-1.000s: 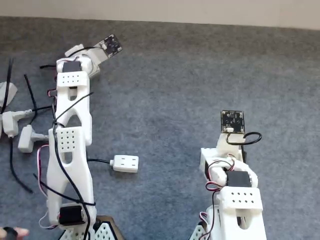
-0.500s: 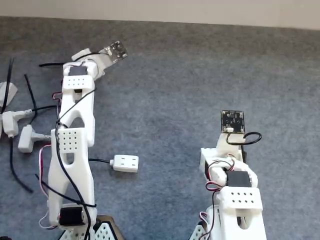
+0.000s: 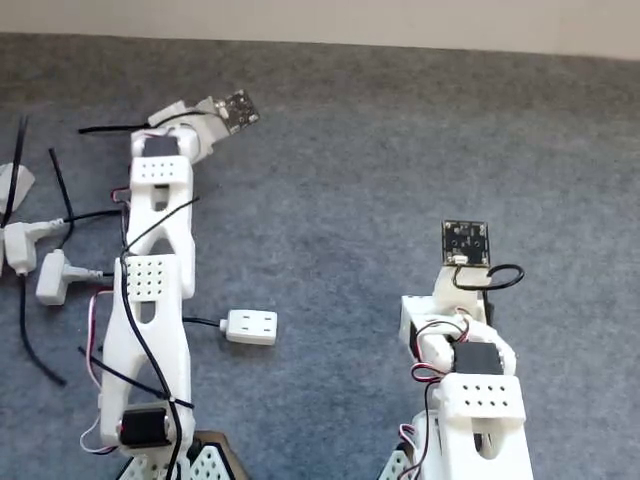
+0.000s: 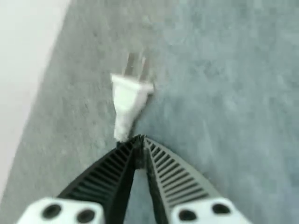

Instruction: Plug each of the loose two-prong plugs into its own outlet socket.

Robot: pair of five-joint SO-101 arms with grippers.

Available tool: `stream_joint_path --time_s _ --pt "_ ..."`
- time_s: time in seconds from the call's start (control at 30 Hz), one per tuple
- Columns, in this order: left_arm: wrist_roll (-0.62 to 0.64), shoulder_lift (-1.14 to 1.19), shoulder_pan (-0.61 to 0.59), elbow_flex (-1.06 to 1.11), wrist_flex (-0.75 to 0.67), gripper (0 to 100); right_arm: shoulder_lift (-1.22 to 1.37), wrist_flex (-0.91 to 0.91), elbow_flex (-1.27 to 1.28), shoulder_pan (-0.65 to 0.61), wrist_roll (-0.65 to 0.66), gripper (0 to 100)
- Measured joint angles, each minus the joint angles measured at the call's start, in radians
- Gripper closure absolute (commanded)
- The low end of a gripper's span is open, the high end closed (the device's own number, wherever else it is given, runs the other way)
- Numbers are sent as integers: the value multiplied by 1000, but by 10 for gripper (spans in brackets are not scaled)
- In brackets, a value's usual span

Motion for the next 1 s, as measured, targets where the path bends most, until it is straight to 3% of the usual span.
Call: stream_joint_path --time_s 0.17,0.47,0.7,0.8,0.93,1.0 --pt "2 3 -17 -242 308 995 0 0 0 0 0 634" --pt "135 -239 -17 -239 879 995 0 0 0 -5 0 634" --pt "413 -519 -121 20 910 995 0 0 0 -6 0 655" --pt "551 -724 -160 210 910 995 0 11 0 -6 0 772" --pt "626 -1082 -146 566 910 995 0 77 -8 -6 0 984" --pt "654 -1281 -110 784 910 995 0 115 -31 -6 0 985"
